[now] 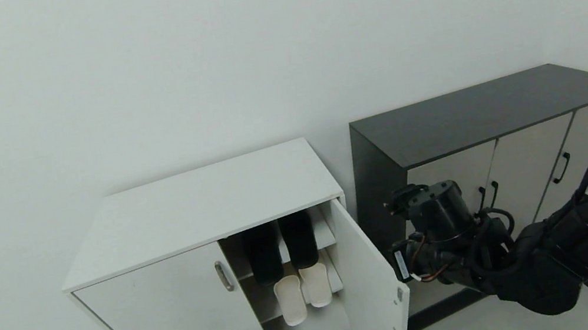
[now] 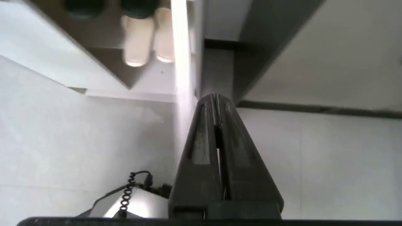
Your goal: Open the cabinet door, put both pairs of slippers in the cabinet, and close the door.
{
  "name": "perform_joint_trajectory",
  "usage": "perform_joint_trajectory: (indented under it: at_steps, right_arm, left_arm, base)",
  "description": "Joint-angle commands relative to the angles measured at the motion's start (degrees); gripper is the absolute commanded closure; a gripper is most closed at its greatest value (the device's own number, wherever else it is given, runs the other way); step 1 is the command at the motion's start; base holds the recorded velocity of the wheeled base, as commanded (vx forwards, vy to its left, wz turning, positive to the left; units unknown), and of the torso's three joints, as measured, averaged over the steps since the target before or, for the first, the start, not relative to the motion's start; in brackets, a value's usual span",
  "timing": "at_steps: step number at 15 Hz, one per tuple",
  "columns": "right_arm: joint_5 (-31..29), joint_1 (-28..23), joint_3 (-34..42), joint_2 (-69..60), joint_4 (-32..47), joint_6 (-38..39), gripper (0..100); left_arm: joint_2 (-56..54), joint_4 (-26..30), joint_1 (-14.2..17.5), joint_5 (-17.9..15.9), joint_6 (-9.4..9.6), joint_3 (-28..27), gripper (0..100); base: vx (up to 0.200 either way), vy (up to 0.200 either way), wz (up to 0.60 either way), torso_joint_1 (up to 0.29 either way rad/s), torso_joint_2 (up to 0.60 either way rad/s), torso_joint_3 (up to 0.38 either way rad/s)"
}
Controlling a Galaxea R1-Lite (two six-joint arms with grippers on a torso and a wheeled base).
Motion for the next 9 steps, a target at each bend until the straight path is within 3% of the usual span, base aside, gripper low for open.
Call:
perform_joint_trajectory:
  at_steps: [1, 9]
  right_arm:
    - [0.2, 0.4, 0.7, -1.7, -0.1, 0.0, 100]
    - [-0.3, 1.3, 2.0, -2.9, -2.1, -0.7, 100]
  left_arm:
    - [0.0, 0.0, 0.0, 0.0, 0.02, 0.0, 100]
    - [0.0, 0.0, 0.0, 0.0, 0.02, 0.0, 100]
  base:
    - [0.0, 0.0, 0.0, 0.0, 0.0, 0.0]
    - [0.0, 0.0, 0.0, 0.0, 0.0, 0.0]
